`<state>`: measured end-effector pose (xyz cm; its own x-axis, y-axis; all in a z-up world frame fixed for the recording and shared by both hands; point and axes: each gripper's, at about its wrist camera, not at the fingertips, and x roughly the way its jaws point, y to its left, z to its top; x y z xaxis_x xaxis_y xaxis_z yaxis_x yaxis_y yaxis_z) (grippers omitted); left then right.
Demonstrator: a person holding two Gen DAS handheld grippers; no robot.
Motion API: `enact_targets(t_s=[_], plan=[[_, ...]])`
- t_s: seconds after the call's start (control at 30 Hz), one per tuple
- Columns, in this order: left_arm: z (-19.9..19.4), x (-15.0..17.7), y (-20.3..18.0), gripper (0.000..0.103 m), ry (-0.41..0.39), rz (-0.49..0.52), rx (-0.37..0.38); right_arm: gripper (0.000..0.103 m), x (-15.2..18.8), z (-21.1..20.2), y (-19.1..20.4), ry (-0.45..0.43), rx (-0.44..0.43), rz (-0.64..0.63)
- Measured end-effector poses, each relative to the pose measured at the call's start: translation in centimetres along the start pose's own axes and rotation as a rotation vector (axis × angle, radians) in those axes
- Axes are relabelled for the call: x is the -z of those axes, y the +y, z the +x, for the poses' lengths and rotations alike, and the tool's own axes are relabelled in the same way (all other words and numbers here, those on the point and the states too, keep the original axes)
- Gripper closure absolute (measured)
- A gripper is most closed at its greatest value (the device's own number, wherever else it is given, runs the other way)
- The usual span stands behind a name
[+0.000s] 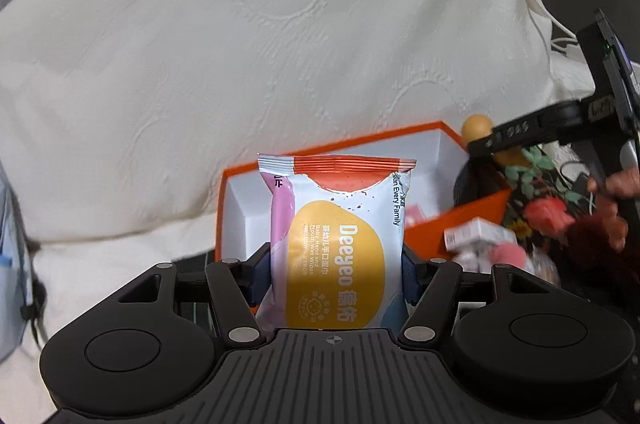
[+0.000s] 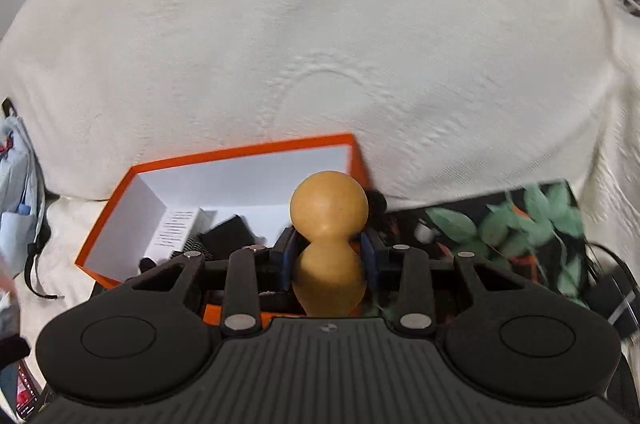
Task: Organize objects
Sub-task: 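Lift the wipes pack and gourd toy and carry them over the orange box, then open both tools to drop the wipes pack and gourd toy into the box, then grasp the clear plastic cup with the left tool while the right grasps the red teddy bear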
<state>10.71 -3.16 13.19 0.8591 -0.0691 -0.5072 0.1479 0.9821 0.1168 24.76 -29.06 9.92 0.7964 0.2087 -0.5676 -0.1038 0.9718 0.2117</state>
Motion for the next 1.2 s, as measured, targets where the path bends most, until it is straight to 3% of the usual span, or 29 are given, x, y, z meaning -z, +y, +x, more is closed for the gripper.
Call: enact_targets(t_s=[0.37, 0.43, 0.47, 0.5, 0.57, 0.67, 0.8, 0.93, 1.07, 1.2], plan=[[9.2, -6.2, -0.8, 0.0, 0.026, -0.052, 0.023, 0.062, -1.7, 4.1, 3.8, -0.009, -0.058, -0.043], [11.2, -6.4, -0.8, 0.0, 0.062, -0.085, 0.029, 0.047, -1.8, 5.2, 4.0, 0.004, -0.061, -0.047], [11.8, -6.3, -0.8, 0.0, 0.078, -0.097, 0.022, 0.025, -1.8, 5.7, 4.0, 0.02, -0.072, -0.05], [12.0, -6.2, -0.7, 0.0, 0.087, -0.111, 0.026, 0.02, -1.8, 5.9, 3.8, 0.02, -0.074, -0.048], [11.2, -5.7, -0.5, 0.0, 0.076, -0.135, 0.055, 0.021, -1.6, 5.4, 3.5, -0.005, -0.067, -0.032], [8.0, -4.5, -0.3, 0.0, 0.024, -0.124, 0.09, 0.018, -1.4, 3.2, 2.4, -0.014, -0.13, 0.01], [2.5, -1.8, -1.2, 0.0, -0.049, -0.034, 0.182, 0.006, -0.2, -2.0, 0.5, -0.039, -0.173, 0.039], [-2.1, 2.4, -4.0, 0.0, -0.087, 0.156, 0.291, 0.003, 2.9, -7.7, -1.8, -0.058, -0.19, 0.053], [-3.7, 5.9, -8.1, 0.0, -0.07, 0.313, 0.363, 0.001, 6.7, -12.0, -4.8, -0.066, -0.054, 0.035], [-3.4, 8.6, -11.4, 0.0, -0.032, 0.401, 0.391, 0.001, 9.9, -13.1, -7.2, 0.029, 0.051, 0.033]])
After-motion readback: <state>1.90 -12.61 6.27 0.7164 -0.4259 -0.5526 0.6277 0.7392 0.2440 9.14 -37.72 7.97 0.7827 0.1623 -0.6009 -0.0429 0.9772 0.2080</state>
